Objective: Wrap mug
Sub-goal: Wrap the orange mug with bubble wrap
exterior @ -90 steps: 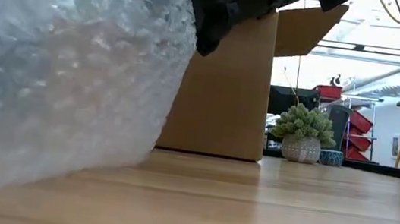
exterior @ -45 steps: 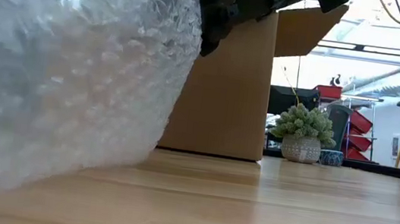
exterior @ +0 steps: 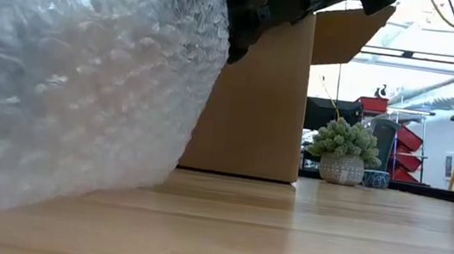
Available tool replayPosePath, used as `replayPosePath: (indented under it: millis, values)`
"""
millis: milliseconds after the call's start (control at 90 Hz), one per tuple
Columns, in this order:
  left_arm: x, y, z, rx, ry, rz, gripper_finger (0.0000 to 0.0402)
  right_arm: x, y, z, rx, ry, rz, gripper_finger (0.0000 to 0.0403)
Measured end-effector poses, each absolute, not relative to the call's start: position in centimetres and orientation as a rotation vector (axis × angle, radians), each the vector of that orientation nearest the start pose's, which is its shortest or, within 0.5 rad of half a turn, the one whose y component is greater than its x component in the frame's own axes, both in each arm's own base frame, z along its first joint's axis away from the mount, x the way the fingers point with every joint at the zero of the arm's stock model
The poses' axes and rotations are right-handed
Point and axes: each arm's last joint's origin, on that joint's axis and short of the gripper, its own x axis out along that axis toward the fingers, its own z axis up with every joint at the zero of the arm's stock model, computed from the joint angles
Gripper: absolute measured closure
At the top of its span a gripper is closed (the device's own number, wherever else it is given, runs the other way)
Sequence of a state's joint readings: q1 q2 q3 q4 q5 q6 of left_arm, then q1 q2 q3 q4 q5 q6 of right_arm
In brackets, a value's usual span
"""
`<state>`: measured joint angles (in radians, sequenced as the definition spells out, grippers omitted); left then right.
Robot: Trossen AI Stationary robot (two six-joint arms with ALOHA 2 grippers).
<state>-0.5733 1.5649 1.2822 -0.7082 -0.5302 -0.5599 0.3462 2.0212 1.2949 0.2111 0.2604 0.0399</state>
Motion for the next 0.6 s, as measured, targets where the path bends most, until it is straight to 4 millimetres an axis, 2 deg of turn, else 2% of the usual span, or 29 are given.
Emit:
replayPosePath:
  millis: [267, 600]
  values:
    - [27.2, -15.9, 24.5, -0.056, 0.852, 0.204, 0.0263, 41.8, 14.3, 17.6, -0.115, 0.494, 0.074, 0.025]
    - [26.5, -15.9, 22.0, -0.117, 0.876, 0.216, 0.0263, 41.8, 14.3, 17.6, -0.115, 0.491, 0.073, 0.025]
